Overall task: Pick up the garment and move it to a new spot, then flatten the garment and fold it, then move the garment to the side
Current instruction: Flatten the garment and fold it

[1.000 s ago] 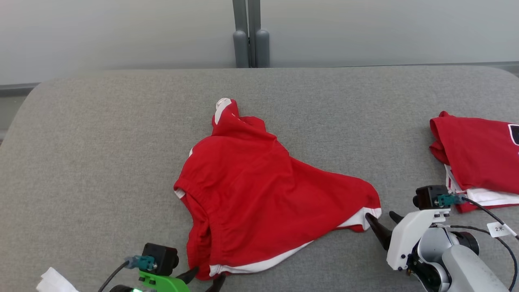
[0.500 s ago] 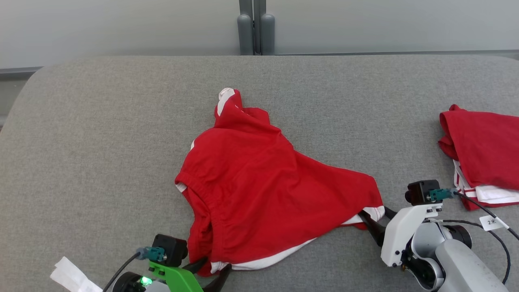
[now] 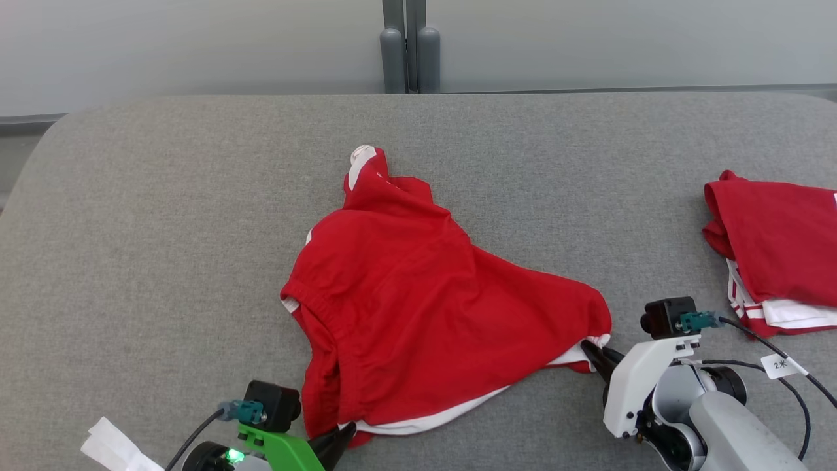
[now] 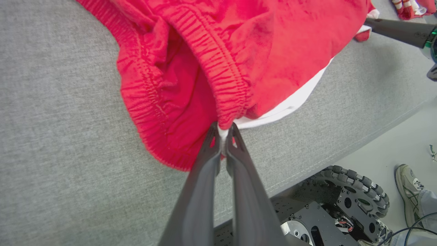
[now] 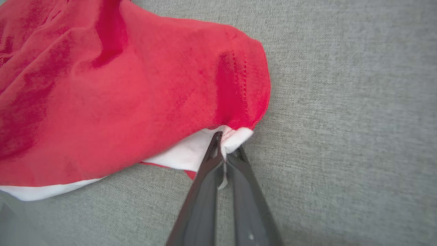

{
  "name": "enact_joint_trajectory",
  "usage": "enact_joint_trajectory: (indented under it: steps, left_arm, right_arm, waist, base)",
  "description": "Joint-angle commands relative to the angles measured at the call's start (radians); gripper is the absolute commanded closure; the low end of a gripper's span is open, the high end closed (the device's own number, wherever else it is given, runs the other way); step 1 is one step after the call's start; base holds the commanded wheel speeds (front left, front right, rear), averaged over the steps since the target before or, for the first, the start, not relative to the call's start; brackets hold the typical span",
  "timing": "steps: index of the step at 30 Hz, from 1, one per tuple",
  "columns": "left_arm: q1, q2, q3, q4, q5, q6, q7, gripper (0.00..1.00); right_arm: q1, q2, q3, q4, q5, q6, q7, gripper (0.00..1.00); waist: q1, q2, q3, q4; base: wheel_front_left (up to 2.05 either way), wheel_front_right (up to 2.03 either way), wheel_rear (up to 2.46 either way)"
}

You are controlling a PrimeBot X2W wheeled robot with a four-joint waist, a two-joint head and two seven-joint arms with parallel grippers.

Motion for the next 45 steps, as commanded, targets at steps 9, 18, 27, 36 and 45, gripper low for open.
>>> enact_joint_trajectory:
  steps: [9, 18, 27, 36, 45]
  left_arm:
    - [0.004, 0.025, 0.020, -0.026, -0.008, 0.000, -0.053, 1.00]
    - [-0.133, 0.083, 0.100, -0.113, 0.005, -0.002, -0.121, 1.00]
    - [-0.572, 0.131, 0.091, 0.030, 0.001, -0.007, -0.114, 1.00]
    - [-1.110, 0.136, -0.014, 0.256, -0.094, -0.007, -0.153, 1.00]
    - [-1.495, 0.113, -0.089, 0.472, -0.195, -0.007, -0.194, 1.00]
  right_arm:
    - [-0.002, -0.023, 0.013, -0.017, 0.018, 0.000, -0.085, 1.00]
    - [-0.083, -0.064, 0.021, -0.207, 0.117, 0.000, -0.094, 1.00]
    - [-0.390, -0.130, 0.062, -0.274, 0.186, 0.000, -0.051, 1.00]
    - [-0.833, -0.181, 0.110, -0.192, 0.276, 0.000, -0.125, 1.00]
    - [-1.224, -0.197, 0.193, -0.075, 0.346, 0.000, -0.231, 1.00]
  waist:
    - [0.0000, 0.0000, -0.034, -0.015]
    - [0.0000, 0.0000, 0.021, -0.047]
    - [0.0000, 0.0000, 0.202, -0.064]
    - [0.0000, 0.0000, 0.389, -0.077]
    - [0.0000, 0.0000, 0.464, -0.100]
  base:
    - [0.00, 0.00, 0.00]
    - [0.00, 0.00, 0.00]
    - [0.00, 0.00, 0.00]
    - [0.00, 0.00, 0.00]
    - [0.00, 0.00, 0.00]
